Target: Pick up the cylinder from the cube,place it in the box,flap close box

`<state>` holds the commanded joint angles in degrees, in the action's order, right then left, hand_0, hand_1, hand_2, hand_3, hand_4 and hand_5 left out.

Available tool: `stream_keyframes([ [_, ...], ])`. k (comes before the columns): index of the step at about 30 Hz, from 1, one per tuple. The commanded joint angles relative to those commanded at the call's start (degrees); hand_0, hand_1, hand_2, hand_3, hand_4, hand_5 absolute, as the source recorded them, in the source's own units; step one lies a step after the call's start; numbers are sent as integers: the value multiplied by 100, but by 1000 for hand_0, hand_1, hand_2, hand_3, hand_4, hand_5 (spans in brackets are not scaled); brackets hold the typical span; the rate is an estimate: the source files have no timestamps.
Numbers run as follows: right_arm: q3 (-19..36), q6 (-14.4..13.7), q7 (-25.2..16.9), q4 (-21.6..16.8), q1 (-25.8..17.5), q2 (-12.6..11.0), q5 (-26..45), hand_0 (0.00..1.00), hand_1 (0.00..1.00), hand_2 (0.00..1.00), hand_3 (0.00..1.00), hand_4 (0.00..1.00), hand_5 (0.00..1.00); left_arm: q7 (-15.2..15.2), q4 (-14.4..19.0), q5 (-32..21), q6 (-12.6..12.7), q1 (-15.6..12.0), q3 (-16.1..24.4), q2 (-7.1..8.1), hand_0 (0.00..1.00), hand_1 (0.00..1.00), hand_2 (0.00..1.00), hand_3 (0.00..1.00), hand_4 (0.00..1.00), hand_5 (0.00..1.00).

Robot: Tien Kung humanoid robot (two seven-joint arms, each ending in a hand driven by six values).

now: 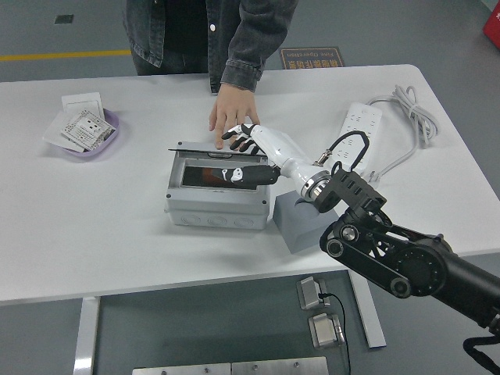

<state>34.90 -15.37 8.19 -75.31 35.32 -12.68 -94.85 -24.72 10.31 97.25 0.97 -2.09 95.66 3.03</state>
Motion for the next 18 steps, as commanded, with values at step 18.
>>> stream_keyframes([
  [18,343,5,-11,-95,-280,-82,-142,456,585,631,735,908,529,-34,0,94,5,-30,109,8,608,657,564,594,643,380],
])
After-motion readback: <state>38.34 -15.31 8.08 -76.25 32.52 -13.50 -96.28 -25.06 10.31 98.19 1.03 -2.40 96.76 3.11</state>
